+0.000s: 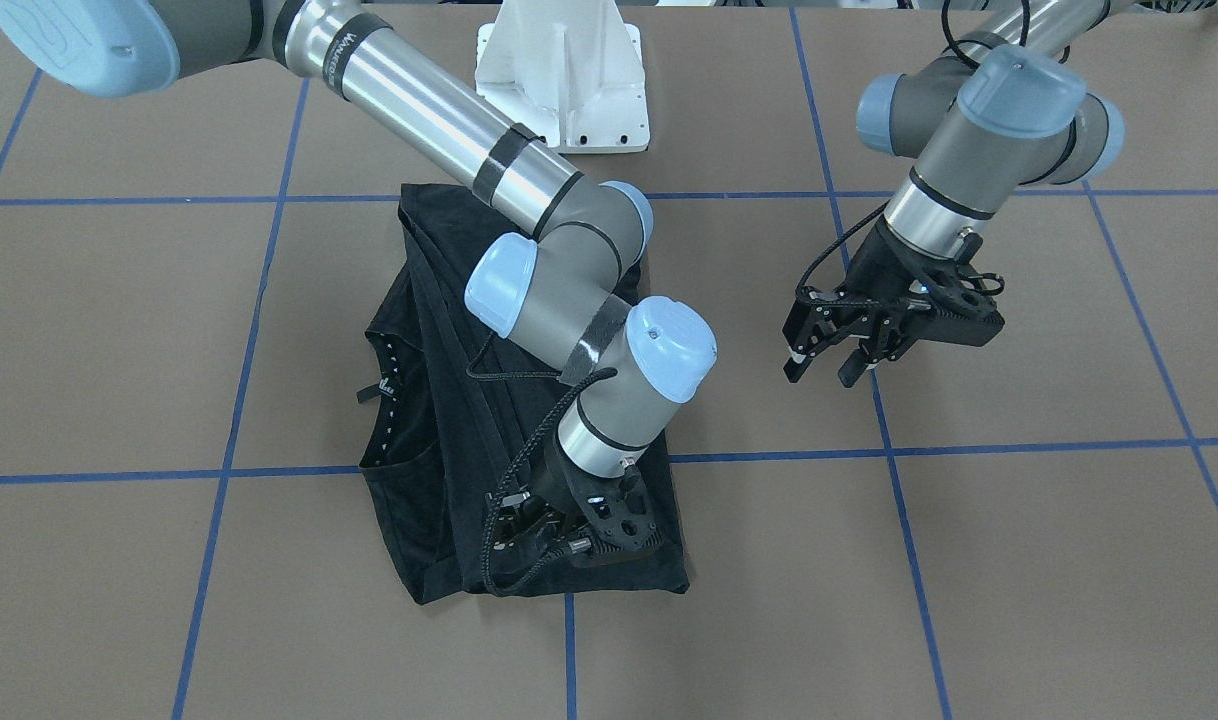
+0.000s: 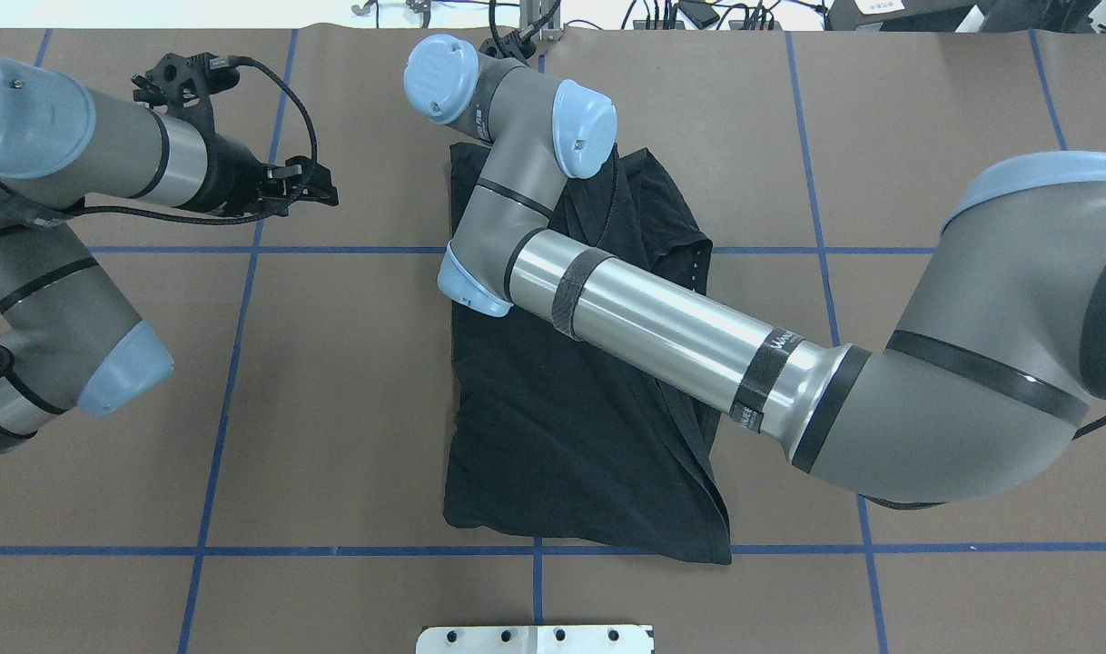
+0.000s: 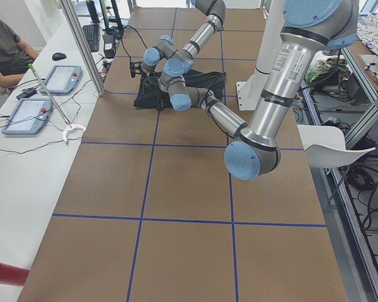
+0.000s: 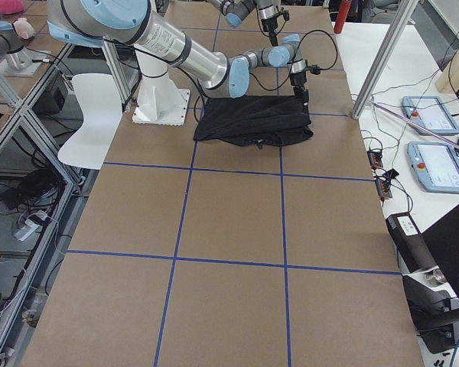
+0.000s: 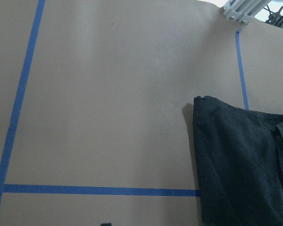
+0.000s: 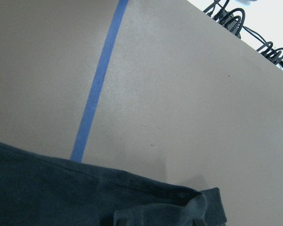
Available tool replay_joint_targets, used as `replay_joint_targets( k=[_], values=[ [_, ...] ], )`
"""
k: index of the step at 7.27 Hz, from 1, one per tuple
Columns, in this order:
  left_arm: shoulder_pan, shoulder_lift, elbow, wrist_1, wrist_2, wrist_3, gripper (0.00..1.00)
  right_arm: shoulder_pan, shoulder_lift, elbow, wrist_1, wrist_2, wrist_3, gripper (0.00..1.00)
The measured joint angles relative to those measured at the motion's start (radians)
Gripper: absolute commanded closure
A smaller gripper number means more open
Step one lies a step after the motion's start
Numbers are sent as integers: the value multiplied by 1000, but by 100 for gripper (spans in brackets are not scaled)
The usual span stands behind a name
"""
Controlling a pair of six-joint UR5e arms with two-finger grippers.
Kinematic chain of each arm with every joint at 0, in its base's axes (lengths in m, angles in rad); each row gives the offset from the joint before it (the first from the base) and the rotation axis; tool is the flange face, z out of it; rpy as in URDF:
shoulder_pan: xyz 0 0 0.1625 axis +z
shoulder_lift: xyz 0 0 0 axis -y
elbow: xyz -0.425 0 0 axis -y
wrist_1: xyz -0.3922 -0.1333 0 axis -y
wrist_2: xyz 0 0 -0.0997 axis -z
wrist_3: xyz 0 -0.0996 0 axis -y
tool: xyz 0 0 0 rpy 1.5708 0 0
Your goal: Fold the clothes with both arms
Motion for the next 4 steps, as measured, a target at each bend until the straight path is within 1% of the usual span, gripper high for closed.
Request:
replay_joint_targets(
  k=[1, 4],
  values=[
    [-1, 7, -6, -1, -2, 4, 29, -7, 5, -22, 23, -7, 0, 43],
    [-5, 100, -74, -11, -27, 63, 29, -15, 11, -38, 64, -11, 4, 43]
  ],
)
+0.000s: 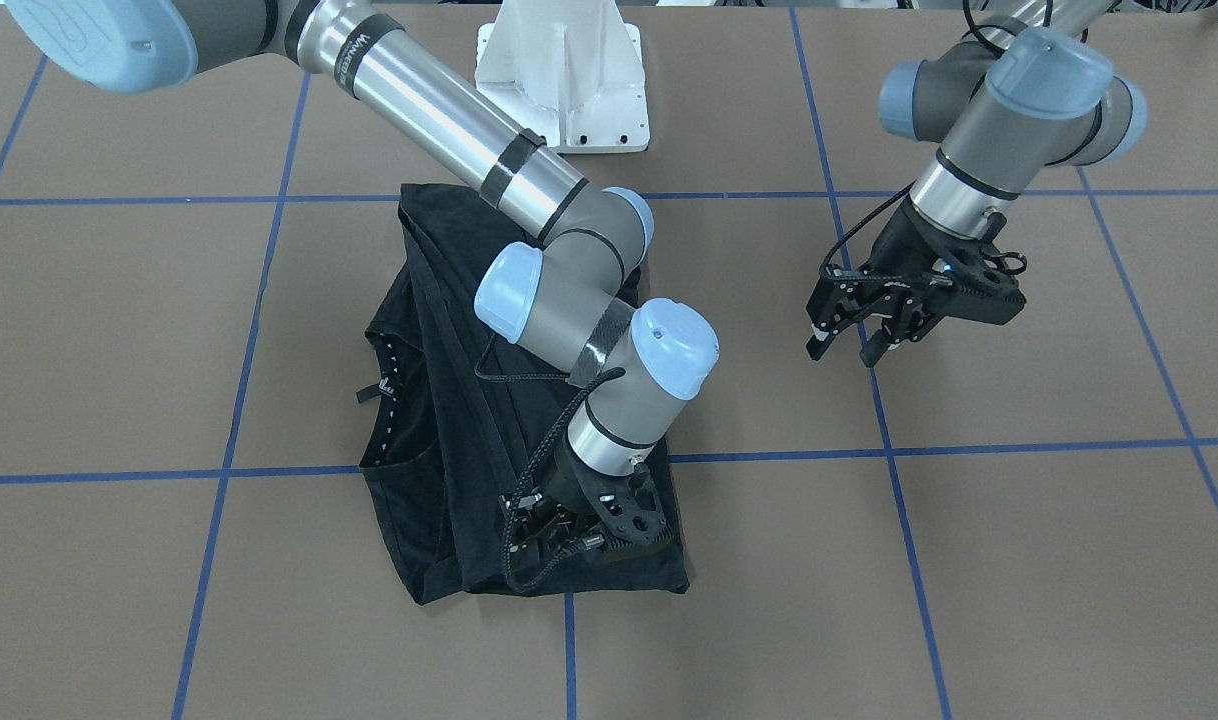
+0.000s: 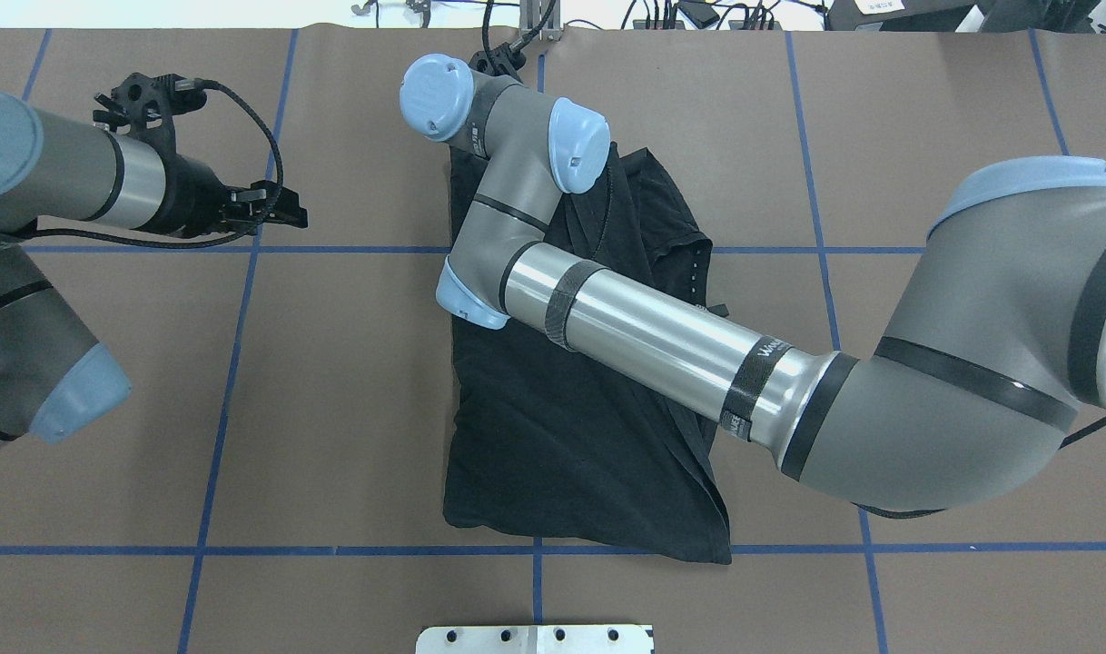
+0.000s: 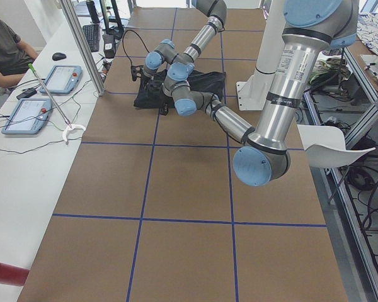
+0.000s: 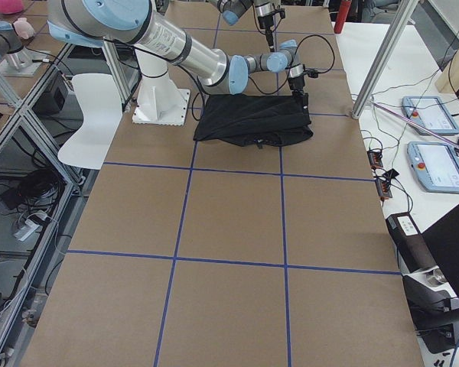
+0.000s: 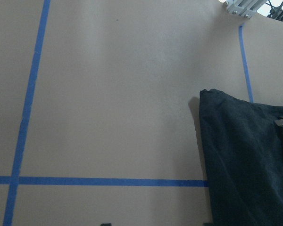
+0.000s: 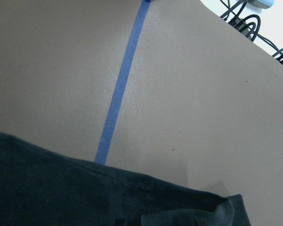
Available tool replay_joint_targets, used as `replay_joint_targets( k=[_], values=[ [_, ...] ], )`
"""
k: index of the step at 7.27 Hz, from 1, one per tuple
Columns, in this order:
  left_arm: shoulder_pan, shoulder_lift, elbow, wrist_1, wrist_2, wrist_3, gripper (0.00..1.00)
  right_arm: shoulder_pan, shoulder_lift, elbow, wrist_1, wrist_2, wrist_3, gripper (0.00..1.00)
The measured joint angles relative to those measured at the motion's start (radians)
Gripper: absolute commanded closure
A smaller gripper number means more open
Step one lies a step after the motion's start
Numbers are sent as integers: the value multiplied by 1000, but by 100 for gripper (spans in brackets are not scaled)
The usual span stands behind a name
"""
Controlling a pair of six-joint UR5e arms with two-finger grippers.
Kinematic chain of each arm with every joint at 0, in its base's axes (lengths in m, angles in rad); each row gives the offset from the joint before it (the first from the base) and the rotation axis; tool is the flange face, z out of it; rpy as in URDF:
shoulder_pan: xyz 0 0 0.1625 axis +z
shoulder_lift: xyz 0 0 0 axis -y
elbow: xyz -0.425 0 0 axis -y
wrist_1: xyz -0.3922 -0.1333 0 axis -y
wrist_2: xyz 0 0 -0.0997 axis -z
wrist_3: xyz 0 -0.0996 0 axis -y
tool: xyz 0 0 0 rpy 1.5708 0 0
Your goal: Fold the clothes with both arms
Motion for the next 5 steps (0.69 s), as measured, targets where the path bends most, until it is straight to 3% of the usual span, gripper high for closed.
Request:
replay_joint_targets(
  k=[1, 2, 3, 5],
  values=[
    [-1, 12, -12, 0, -4, 10, 29, -3, 0, -10, 5, -1, 0, 44],
    [-1, 17, -17, 1, -5, 13, 29, -5, 0, -16, 7, -1, 0, 87],
    [-2, 18, -19, 2, -5, 15, 29, -6, 0, -19, 9, -1, 0, 100],
    [-2, 19, -20, 3, -4, 15, 29, -5, -1, -20, 9, -1, -3, 100]
  ],
)
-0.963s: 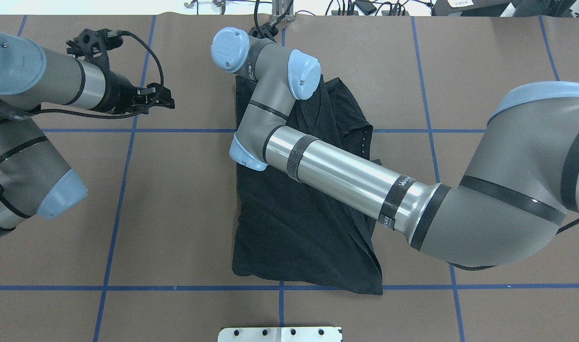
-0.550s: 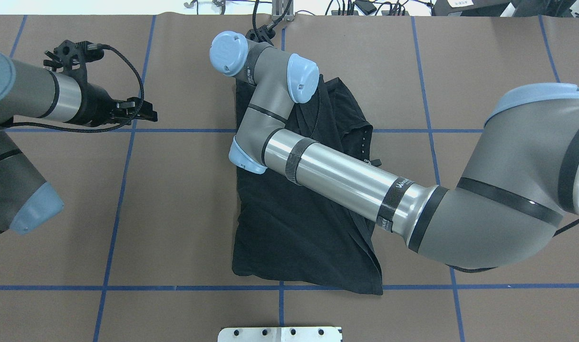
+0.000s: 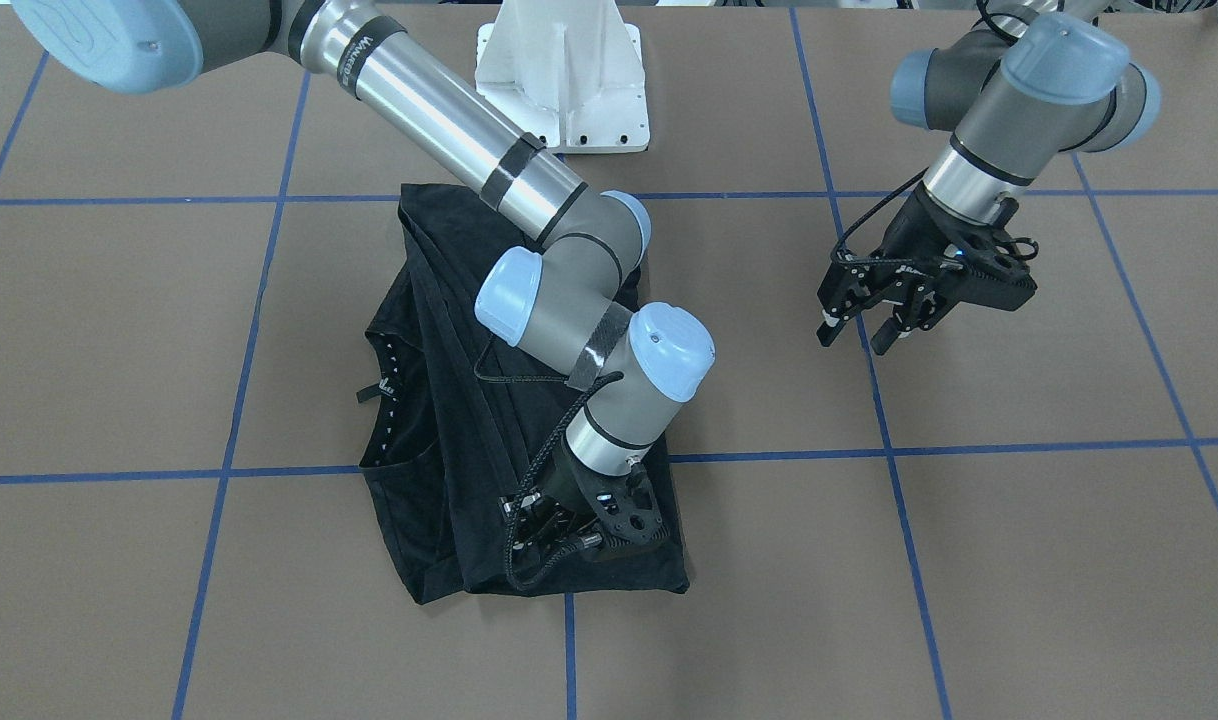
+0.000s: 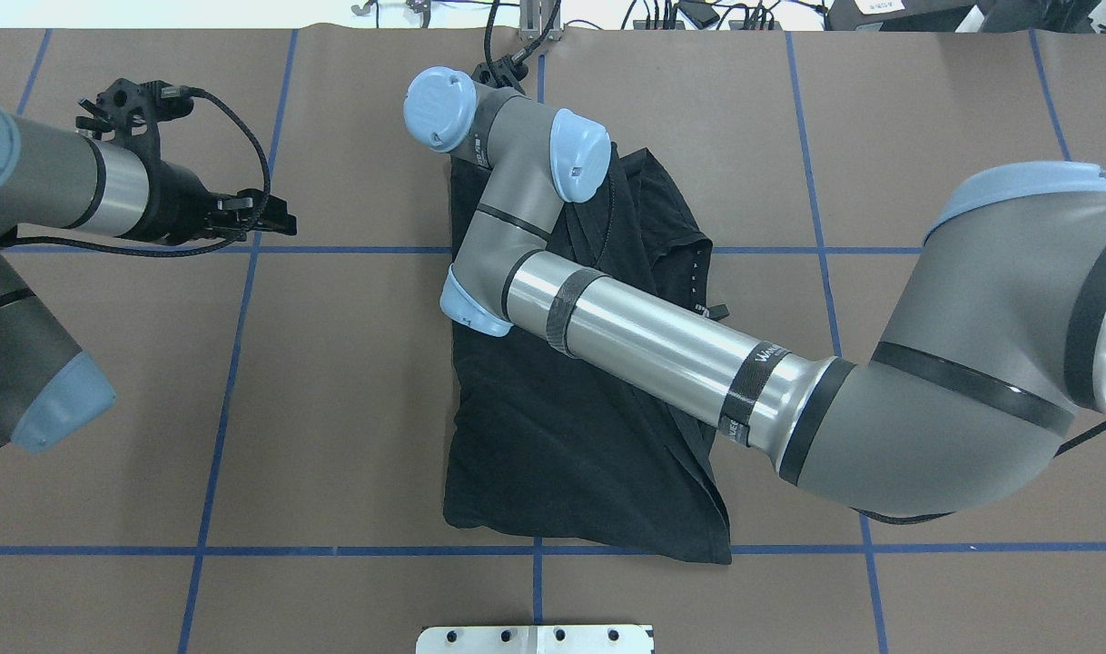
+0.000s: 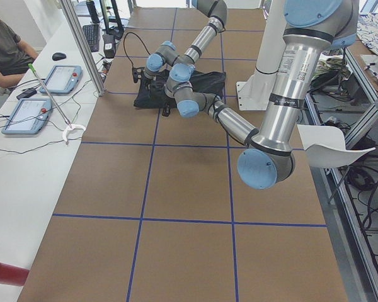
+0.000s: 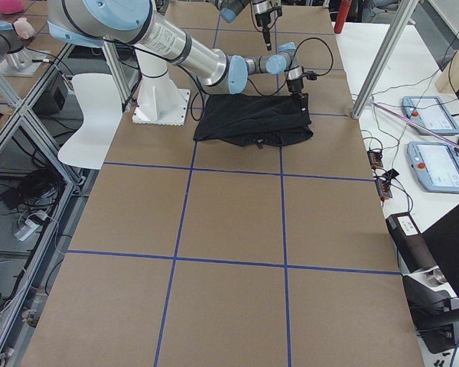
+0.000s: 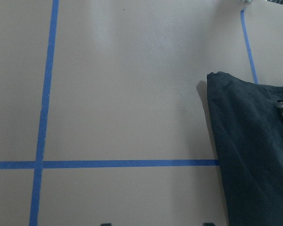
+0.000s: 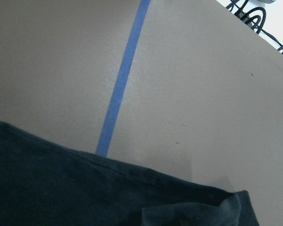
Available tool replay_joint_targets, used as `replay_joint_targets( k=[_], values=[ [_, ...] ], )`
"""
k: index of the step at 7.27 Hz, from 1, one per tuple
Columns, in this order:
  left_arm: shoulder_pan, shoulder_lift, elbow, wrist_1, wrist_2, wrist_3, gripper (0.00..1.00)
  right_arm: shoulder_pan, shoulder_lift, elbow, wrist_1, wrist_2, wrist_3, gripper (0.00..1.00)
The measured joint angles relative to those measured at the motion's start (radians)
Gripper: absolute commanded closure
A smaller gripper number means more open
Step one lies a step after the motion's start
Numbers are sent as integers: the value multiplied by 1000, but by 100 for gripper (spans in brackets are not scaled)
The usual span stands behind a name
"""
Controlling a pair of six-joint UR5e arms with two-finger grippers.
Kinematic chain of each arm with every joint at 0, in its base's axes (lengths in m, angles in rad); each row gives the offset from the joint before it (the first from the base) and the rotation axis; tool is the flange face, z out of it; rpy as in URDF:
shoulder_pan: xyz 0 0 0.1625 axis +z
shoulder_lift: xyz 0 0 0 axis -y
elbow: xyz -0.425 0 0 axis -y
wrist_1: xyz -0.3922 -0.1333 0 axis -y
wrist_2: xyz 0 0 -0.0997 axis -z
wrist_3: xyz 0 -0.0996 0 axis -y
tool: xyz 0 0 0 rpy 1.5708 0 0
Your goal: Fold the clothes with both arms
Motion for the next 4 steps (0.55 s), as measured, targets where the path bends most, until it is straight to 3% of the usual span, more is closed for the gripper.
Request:
replay_joint_targets(
  k=[4],
  values=[
    [2, -2, 4, 2, 2, -1, 29, 27, -1, 14, -4, 28, -13, 100]
  ],
)
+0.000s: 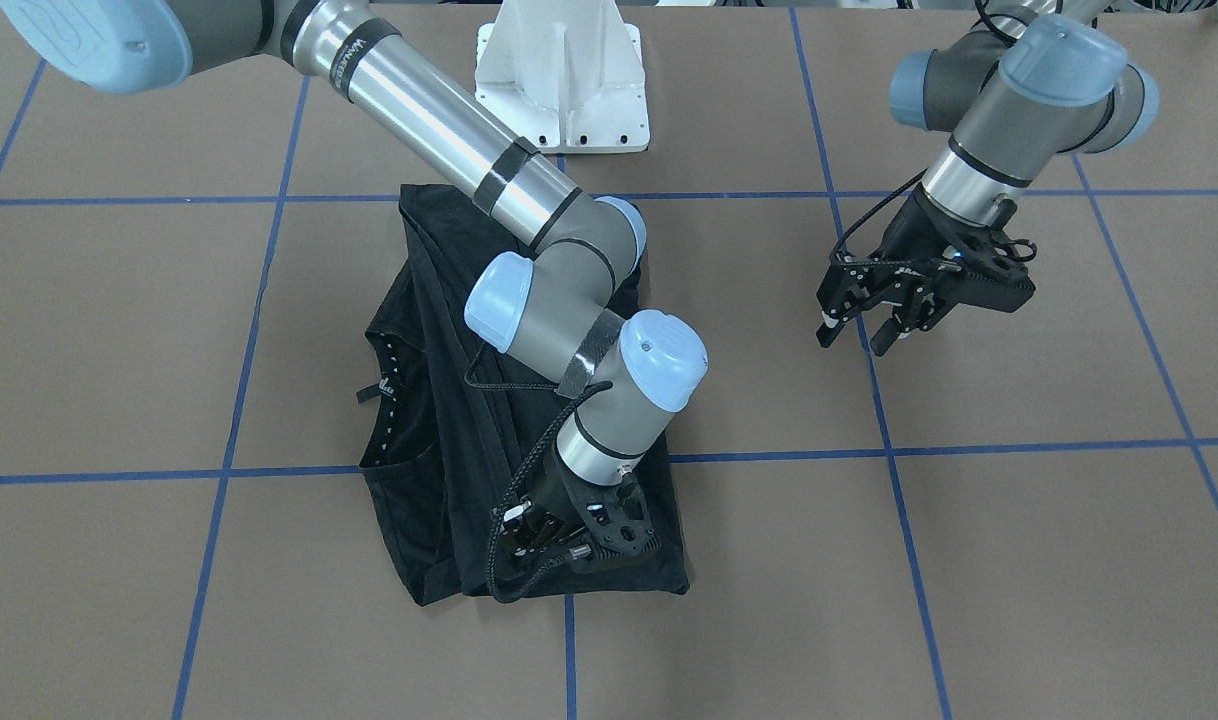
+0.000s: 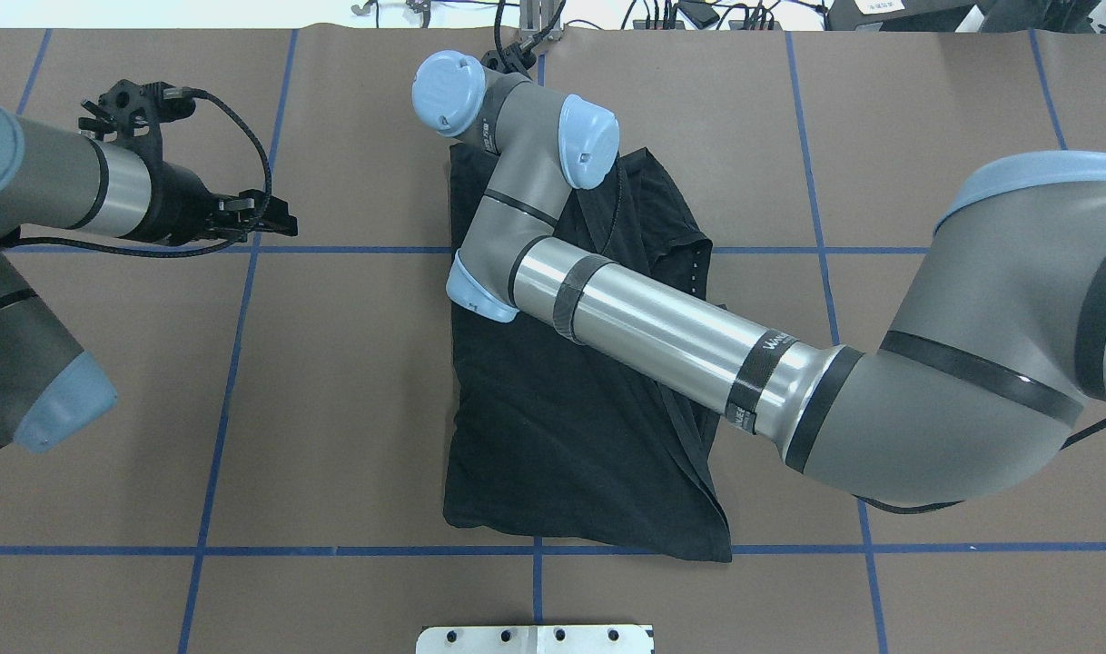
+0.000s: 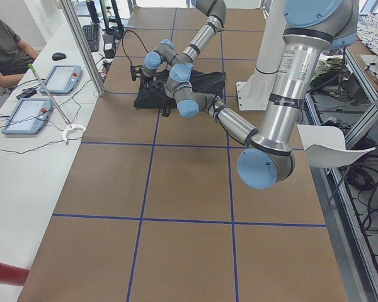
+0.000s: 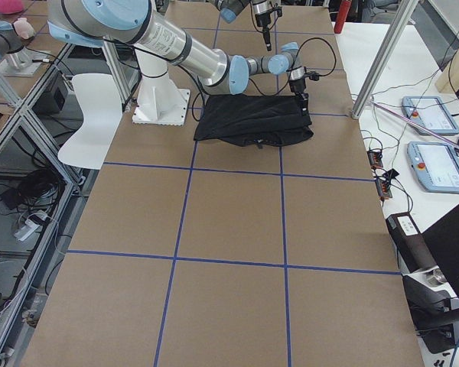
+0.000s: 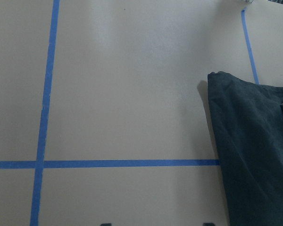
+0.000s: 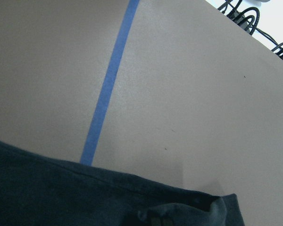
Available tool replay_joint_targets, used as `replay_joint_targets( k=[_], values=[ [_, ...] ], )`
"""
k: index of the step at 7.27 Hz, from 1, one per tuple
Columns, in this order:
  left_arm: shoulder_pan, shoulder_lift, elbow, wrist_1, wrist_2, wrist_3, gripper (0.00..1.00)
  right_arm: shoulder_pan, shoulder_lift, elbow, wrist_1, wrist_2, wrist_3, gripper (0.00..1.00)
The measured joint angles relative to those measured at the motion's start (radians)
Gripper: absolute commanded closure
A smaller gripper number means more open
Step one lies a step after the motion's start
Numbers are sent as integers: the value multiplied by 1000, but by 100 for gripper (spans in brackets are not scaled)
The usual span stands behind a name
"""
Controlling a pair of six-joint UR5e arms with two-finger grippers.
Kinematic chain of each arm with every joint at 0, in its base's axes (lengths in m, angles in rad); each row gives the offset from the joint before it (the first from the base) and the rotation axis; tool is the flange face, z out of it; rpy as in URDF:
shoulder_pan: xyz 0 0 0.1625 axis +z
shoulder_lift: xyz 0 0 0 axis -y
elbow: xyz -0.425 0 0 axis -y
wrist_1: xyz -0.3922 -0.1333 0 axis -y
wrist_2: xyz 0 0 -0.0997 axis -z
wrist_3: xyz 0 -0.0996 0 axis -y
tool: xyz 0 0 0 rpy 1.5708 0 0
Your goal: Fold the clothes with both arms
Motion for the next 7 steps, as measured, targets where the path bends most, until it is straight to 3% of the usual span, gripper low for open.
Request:
replay_joint_targets(
  k=[2, 5, 6, 7],
  values=[
    [1, -3, 0, 0, 0, -1, 29, 37, -11, 78, -47, 44, -39, 100],
    [1, -11, -3, 3, 3, -5, 29, 63, -228, 354, -96, 64, -83, 100],
    [1, -12, -4, 3, 3, -8, 29, 79, -267, 393, -97, 71, -110, 87],
    [1, -13, -5, 3, 3, -9, 29, 95, -283, 408, -97, 84, -133, 82]
  ],
)
